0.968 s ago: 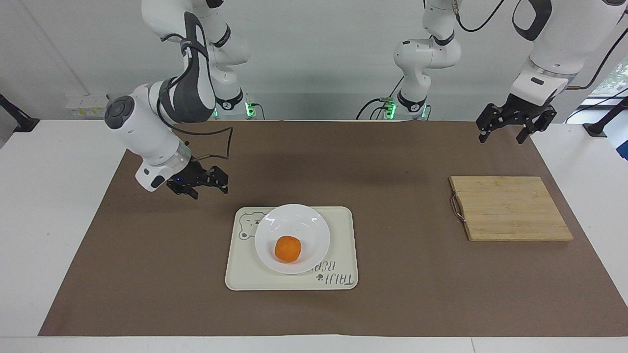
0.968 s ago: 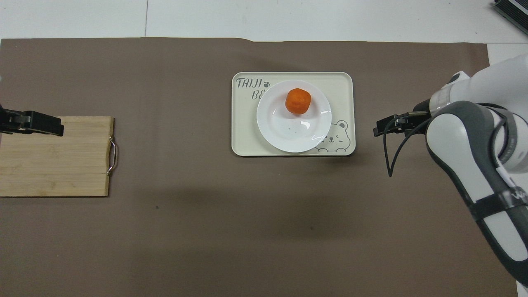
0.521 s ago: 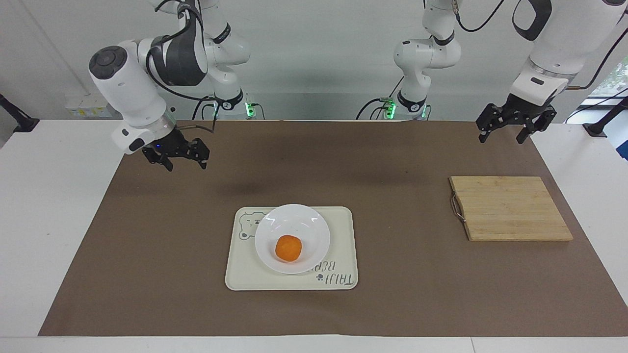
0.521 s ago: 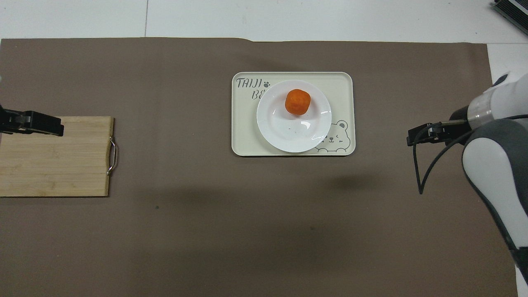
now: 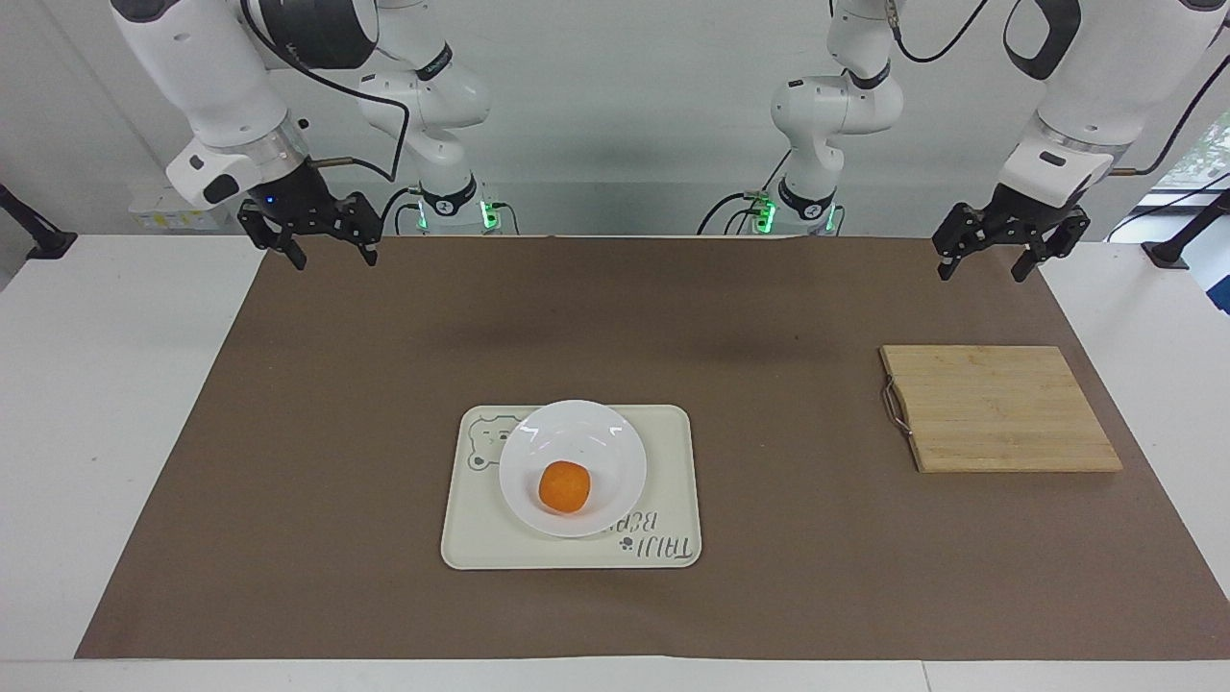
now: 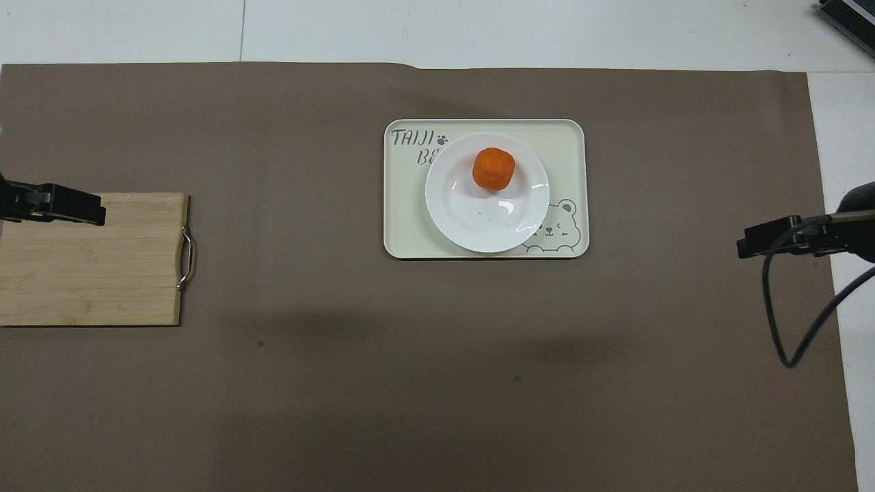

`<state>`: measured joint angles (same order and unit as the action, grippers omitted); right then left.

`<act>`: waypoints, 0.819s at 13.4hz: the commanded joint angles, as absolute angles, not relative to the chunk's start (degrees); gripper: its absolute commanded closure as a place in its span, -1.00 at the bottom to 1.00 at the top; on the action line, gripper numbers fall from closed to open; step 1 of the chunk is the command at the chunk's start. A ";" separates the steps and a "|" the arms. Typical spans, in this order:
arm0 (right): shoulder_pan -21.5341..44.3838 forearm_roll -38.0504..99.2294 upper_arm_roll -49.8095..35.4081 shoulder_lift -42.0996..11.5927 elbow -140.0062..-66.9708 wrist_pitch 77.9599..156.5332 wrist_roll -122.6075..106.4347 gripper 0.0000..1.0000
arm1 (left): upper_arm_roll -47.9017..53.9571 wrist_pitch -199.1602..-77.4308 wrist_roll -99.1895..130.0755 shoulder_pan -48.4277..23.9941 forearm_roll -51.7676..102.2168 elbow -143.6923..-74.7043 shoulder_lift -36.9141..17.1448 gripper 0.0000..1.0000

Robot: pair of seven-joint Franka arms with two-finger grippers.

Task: Place orange and plate with both arms

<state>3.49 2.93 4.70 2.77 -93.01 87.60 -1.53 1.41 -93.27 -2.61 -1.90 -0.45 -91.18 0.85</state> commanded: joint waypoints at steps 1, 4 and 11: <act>3.25 1.41 5.36 2.98 -87.82 82.46 -0.44 -1.00 | 1.05 -92.29 -3.34 -2.02 -0.18 -90.53 0.70 -1.00; 3.25 0.09 5.36 5.18 -88.50 82.26 -0.35 -1.00 | 1.05 -92.20 -3.34 -2.02 -0.18 -90.53 0.70 -1.00; 3.25 -2.02 5.36 6.42 -90.70 83.31 -0.88 -1.00 | 1.05 -92.29 -3.34 -2.02 -0.18 -90.53 0.70 -1.00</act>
<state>3.41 -0.22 5.78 5.04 -89.06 82.69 -1.53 1.41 -93.27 -2.61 -1.90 -0.45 -91.18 0.85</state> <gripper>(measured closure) 0.000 0.000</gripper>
